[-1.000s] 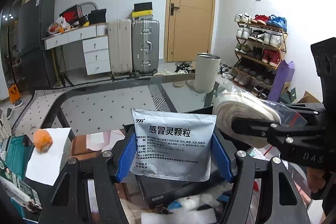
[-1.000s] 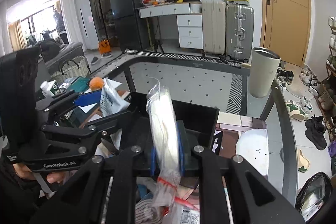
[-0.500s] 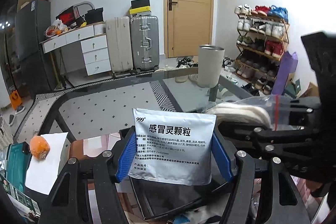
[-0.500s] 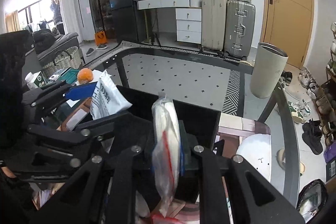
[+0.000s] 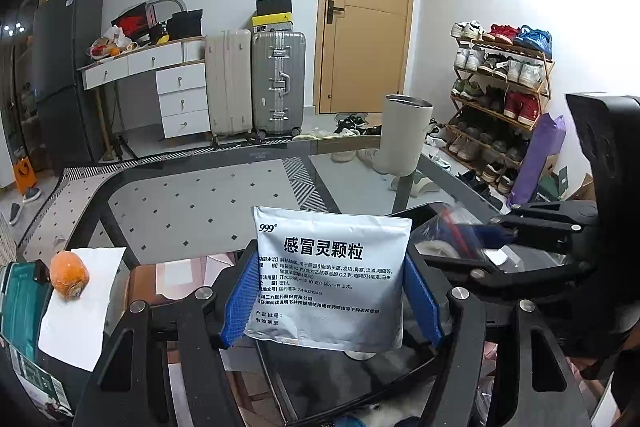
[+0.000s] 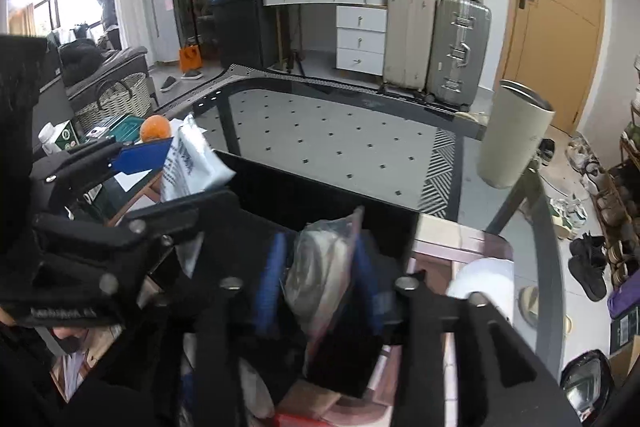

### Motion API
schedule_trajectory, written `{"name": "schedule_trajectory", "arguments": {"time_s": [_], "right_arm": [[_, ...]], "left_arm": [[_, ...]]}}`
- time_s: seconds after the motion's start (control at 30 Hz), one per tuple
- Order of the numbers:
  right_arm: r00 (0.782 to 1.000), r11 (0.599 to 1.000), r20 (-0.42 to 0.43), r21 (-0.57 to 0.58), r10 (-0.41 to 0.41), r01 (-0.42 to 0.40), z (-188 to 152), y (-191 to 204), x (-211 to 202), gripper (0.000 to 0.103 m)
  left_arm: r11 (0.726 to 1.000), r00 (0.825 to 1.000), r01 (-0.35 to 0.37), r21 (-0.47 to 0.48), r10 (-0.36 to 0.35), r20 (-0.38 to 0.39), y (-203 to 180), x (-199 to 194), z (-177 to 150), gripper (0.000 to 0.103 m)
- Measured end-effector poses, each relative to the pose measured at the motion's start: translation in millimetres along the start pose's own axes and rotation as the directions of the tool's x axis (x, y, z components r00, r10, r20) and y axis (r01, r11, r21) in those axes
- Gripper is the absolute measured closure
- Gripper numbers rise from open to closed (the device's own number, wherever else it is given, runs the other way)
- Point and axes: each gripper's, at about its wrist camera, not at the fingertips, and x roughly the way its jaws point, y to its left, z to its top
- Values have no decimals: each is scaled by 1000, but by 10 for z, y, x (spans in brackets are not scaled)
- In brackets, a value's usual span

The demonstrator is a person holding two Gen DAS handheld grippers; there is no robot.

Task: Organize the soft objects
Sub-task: 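Open the right tool to drop the zip bag into the box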

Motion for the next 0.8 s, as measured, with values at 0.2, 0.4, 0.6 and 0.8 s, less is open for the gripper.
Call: {"name": "schedule_trajectory", "arguments": {"time_s": [0.2,0.4,0.6,0.8], "right_arm": [[999,999,37,19,-29,29,-64,-111,-275,52],[998,999,34,25,-45,44,-154,-116,-416,43],[994,995,84,74,-71,65,-273,-99,-644,4],[993,991,95,118,-75,63,-462,-101,-869,0]], "left_arm": [[1000,999,6,27,-5,-35,-65,61,-22,28],[1000,998,3,8,-2,-63,-88,6,-85,1],[999,999,-23,-35,22,-28,-29,-271,-151,0],[998,999,-50,-42,50,-10,-25,-605,-332,0]]}}
